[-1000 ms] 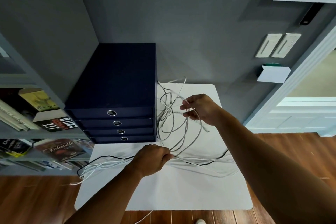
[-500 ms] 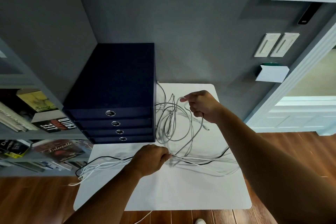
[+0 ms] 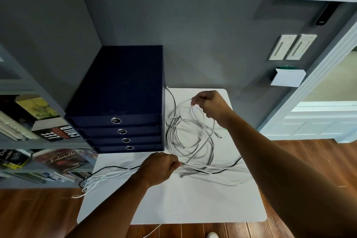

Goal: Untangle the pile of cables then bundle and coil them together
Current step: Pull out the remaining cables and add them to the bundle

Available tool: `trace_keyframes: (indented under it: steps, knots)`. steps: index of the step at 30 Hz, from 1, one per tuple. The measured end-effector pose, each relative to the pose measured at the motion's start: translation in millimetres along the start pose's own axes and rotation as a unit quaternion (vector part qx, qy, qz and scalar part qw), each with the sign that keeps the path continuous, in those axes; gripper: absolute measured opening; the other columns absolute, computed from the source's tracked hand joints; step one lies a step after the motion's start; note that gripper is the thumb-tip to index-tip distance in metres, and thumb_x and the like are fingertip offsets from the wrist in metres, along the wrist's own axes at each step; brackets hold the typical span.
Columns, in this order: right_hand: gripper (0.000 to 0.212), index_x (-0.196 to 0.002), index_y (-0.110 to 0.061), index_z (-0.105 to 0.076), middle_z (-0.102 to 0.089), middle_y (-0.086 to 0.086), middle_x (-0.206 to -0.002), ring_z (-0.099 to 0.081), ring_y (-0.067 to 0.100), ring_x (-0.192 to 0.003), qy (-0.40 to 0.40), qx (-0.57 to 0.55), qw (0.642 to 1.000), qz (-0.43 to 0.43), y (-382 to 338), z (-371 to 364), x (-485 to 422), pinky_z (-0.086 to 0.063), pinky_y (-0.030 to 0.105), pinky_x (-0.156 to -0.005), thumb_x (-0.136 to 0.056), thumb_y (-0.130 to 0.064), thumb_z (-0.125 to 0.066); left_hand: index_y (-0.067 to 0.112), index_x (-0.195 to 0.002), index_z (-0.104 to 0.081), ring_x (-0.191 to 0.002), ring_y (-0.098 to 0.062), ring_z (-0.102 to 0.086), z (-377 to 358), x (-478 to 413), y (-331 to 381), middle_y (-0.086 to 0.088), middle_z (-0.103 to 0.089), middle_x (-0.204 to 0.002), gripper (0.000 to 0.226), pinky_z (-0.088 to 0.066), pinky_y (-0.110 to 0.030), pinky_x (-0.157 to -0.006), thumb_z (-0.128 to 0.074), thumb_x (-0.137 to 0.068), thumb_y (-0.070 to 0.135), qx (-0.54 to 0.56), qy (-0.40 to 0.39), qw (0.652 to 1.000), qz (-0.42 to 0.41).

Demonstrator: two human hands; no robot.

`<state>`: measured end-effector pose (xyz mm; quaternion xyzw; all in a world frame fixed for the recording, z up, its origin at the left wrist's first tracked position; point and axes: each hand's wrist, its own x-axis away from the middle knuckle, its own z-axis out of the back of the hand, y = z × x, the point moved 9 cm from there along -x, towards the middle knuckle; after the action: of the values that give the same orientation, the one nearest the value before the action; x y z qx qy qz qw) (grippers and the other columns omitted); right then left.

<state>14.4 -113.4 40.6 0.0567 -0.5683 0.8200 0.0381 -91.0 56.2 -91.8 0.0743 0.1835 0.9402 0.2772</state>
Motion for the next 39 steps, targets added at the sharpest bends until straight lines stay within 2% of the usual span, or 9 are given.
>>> trace_keyframes:
  steps: [5, 12, 17, 20, 24, 28, 32, 36, 39]
  knots:
    - [0.020, -0.085, -0.015, -0.055, -0.038, 0.000, -0.057, -0.031, 0.011, -0.039, 0.141, -0.176, 0.974, -0.030, 25, 34, -14, -0.028, 0.020, -0.045, -0.099, -0.007, -0.043, 0.022, -0.080, -0.058, -0.073, -0.019, -0.058, 1, 0, -4, 0.002, -0.066, -0.077, 0.045, -0.044, -0.033, -0.065, -0.036, -0.100, 0.056, 0.019, 0.006, 1.000, 0.013]
    - [0.018, -0.085, -0.008, -0.054, -0.054, 0.014, -0.067, -0.052, 0.020, -0.050, 0.302, -0.174, 0.928, -0.131, 107, 118, 16, -0.049, 0.029, -0.051, -0.098, 0.000, -0.045, 0.022, -0.081, -0.055, -0.069, -0.017, -0.058, 12, -2, -24, 0.006, -0.063, -0.072, 0.034, -0.049, -0.035, -0.064, -0.045, -0.101, 0.048, 0.085, 0.016, 0.994, 0.072]
    - [0.013, -0.078, 0.005, -0.062, -0.068, 0.020, -0.061, -0.065, 0.028, -0.048, 0.276, -0.078, 0.902, -0.323, 231, 138, 59, -0.059, 0.052, -0.072, -0.085, -0.001, -0.052, 0.027, -0.072, -0.050, -0.056, -0.007, -0.047, 20, -5, -24, 0.011, -0.053, -0.058, 0.033, -0.039, -0.030, -0.056, -0.050, -0.101, 0.042, 0.105, 0.027, 0.991, 0.075]
    - [0.014, -0.093, 0.002, -0.061, -0.066, 0.020, -0.076, -0.064, 0.030, -0.061, 0.228, 0.039, 0.904, -0.360, 256, 125, 88, -0.053, 0.037, -0.065, -0.090, -0.007, -0.052, 0.026, -0.072, -0.051, -0.059, -0.012, -0.048, 15, -3, -21, 0.008, -0.054, -0.060, 0.032, -0.043, -0.033, -0.060, -0.051, -0.100, 0.041, 0.100, 0.026, 0.993, 0.060]
    - [0.031, -0.116, -0.004, -0.060, -0.059, 0.024, -0.120, -0.055, 0.041, -0.114, 0.191, 0.342, 0.888, -0.238, 208, 108, 86, -0.046, 0.040, -0.093, -0.086, -0.009, -0.058, 0.029, -0.071, -0.049, -0.060, -0.012, -0.050, 9, -1, -16, 0.014, -0.050, -0.057, 0.031, -0.041, -0.032, -0.059, -0.053, -0.100, 0.039, 0.099, 0.018, 0.994, 0.052]
    - [0.020, -0.109, -0.009, -0.064, -0.062, 0.011, -0.108, -0.061, 0.032, -0.102, 0.155, 0.238, 0.958, 0.040, 142, 35, 63, -0.050, 0.040, -0.089, -0.093, -0.021, -0.060, 0.030, -0.072, -0.049, -0.059, -0.011, -0.048, 9, -2, -17, 0.015, -0.050, -0.057, 0.030, -0.041, -0.031, -0.059, -0.052, -0.101, 0.037, 0.094, 0.016, 0.994, 0.055]
    - [0.032, -0.116, -0.012, -0.063, -0.063, 0.006, -0.106, -0.055, 0.022, -0.101, -0.028, 0.268, 0.929, 0.253, 78, -69, 86, -0.045, 0.031, -0.090, -0.099, -0.033, -0.048, 0.024, -0.078, -0.058, -0.064, -0.016, -0.056, 11, -1, -16, 0.007, -0.062, -0.069, 0.026, -0.045, -0.032, -0.061, -0.052, -0.101, 0.034, 0.086, 0.012, 0.994, 0.067]
    - [0.035, -0.132, -0.014, -0.049, -0.063, 0.010, -0.117, -0.058, 0.028, -0.103, -0.125, 0.323, 0.910, 0.228, 103, -120, 100, -0.045, 0.035, -0.084, -0.097, -0.019, -0.047, 0.026, -0.081, -0.060, -0.067, -0.011, -0.058, 17, 0, -23, 0.010, -0.063, -0.071, 0.027, -0.045, -0.026, -0.061, -0.049, -0.103, 0.037, 0.101, 0.016, 0.991, 0.081]
    - [0.026, -0.124, -0.017, -0.049, -0.066, 0.009, -0.116, -0.062, 0.033, -0.104, -0.132, 0.388, 0.894, 0.182, 127, -114, 101, -0.047, 0.038, -0.078, -0.099, -0.025, -0.045, 0.029, -0.069, -0.046, -0.060, -0.011, -0.050, 21, 7, -34, 0.009, -0.054, -0.062, 0.037, -0.036, -0.019, -0.055, -0.046, -0.102, 0.044, 0.095, 0.013, 0.992, 0.086]
